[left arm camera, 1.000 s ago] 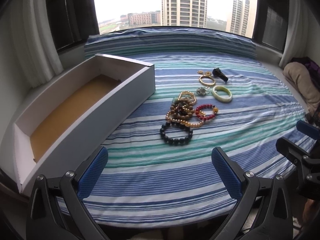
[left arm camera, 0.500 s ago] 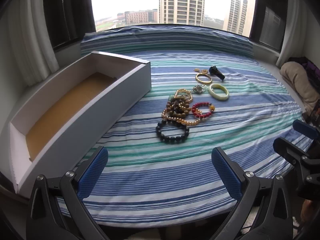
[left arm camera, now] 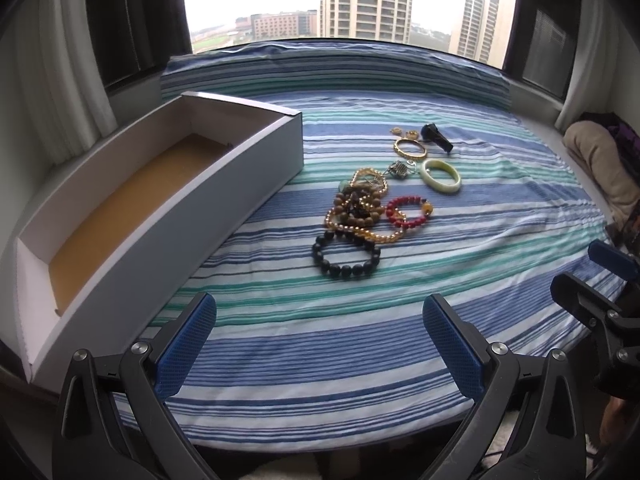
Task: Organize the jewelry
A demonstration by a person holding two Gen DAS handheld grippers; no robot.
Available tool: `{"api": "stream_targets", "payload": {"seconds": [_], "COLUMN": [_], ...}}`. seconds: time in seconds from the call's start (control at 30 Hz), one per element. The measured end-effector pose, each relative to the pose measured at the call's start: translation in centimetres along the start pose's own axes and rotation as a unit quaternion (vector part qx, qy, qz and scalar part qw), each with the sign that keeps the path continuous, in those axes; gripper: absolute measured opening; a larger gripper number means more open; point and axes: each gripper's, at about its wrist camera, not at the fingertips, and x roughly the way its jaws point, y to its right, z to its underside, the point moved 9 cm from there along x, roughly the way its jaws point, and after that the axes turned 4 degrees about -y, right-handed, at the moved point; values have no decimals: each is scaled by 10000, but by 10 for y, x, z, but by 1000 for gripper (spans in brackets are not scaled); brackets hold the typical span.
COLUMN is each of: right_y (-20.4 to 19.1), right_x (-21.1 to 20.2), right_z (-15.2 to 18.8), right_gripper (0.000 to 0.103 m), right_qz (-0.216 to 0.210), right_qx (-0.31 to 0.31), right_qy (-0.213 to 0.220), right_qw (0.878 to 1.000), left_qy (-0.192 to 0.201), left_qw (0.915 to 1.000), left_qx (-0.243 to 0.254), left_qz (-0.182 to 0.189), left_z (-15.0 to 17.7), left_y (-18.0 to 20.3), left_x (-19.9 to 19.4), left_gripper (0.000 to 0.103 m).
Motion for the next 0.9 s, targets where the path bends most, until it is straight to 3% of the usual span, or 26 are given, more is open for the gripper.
{"api": "stream_targets", "payload": {"seconds": [0.63,0.83,0.9], "right_y": [2,2,3], "right_x": [11,14,14], "right_z": [0,2,2], "right_gripper": [93,93,93], "right_qz": [-32,-57,-39], "right_qx": [28,28,32], "right_qy": [-101,-178,-179], "right_qw": [9999,9998,9998], "left_qy": [-175,-282,-338], "left_qw": [9997,9995,9994], "left_qx": [34,34,-59], "left_qz": [-142,-127,32], "left_z": [0,0,-2], "left_y": [-2,-4,-10], "left_x": [10,16,20], "left_gripper": [103,103,103]}}
